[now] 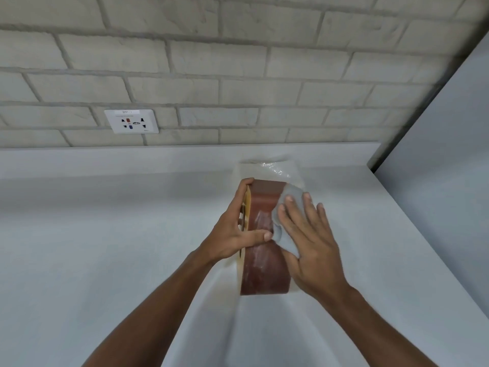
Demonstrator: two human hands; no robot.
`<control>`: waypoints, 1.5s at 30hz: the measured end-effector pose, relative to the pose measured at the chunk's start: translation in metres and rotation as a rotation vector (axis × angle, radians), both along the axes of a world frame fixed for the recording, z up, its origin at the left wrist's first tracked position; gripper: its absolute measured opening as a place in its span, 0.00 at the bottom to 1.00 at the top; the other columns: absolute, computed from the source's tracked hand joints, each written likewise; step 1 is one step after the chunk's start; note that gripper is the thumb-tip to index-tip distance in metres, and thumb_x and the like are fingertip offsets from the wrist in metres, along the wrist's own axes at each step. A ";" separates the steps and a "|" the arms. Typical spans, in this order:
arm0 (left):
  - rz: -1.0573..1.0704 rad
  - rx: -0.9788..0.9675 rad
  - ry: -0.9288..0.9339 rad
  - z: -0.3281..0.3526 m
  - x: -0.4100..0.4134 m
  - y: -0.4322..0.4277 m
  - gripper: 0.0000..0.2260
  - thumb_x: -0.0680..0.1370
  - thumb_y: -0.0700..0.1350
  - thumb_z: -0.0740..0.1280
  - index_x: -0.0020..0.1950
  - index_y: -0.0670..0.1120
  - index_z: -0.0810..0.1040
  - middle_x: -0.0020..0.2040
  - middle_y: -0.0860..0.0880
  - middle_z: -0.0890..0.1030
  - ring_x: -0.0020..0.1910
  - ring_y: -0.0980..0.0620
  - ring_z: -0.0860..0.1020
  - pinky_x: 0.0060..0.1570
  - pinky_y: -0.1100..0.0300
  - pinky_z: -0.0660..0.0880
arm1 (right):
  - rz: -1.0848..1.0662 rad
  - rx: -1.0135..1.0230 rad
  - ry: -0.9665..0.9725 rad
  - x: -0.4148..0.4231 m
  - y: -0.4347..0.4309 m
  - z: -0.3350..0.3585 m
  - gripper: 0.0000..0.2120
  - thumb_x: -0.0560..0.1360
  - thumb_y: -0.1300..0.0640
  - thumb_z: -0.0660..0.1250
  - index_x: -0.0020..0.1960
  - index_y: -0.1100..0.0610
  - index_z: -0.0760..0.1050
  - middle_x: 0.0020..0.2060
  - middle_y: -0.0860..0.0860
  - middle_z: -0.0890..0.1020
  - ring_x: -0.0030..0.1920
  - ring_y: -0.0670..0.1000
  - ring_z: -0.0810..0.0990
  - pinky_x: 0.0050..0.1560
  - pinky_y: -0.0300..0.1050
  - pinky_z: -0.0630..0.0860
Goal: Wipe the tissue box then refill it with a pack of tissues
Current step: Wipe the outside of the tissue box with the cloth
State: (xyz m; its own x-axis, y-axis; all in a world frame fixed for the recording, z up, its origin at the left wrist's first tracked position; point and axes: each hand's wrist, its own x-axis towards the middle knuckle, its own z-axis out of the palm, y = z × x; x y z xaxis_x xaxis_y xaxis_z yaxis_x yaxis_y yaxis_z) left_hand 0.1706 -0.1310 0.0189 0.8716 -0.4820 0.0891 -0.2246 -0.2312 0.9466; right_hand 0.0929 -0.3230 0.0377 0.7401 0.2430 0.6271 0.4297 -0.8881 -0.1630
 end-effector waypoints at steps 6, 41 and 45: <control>-0.019 0.010 -0.039 -0.004 -0.007 0.001 0.36 0.74 0.47 0.65 0.81 0.47 0.58 0.63 0.62 0.74 0.55 0.72 0.78 0.57 0.69 0.73 | 0.155 -0.249 -0.061 0.007 0.032 -0.001 0.24 0.78 0.54 0.62 0.73 0.59 0.69 0.74 0.53 0.68 0.77 0.56 0.61 0.74 0.64 0.59; 0.025 -0.108 -0.059 -0.003 -0.007 0.001 0.47 0.69 0.52 0.78 0.80 0.64 0.53 0.70 0.54 0.75 0.68 0.51 0.77 0.70 0.49 0.74 | 0.033 0.000 0.047 0.005 0.021 0.013 0.26 0.79 0.55 0.59 0.75 0.60 0.64 0.75 0.54 0.65 0.77 0.53 0.59 0.75 0.59 0.60; 0.022 -0.082 -0.048 -0.005 -0.010 0.002 0.49 0.69 0.52 0.78 0.82 0.60 0.51 0.70 0.60 0.75 0.69 0.55 0.76 0.69 0.52 0.73 | -0.031 0.016 0.081 0.005 0.029 0.020 0.27 0.79 0.54 0.59 0.76 0.61 0.62 0.76 0.55 0.63 0.78 0.54 0.57 0.76 0.60 0.57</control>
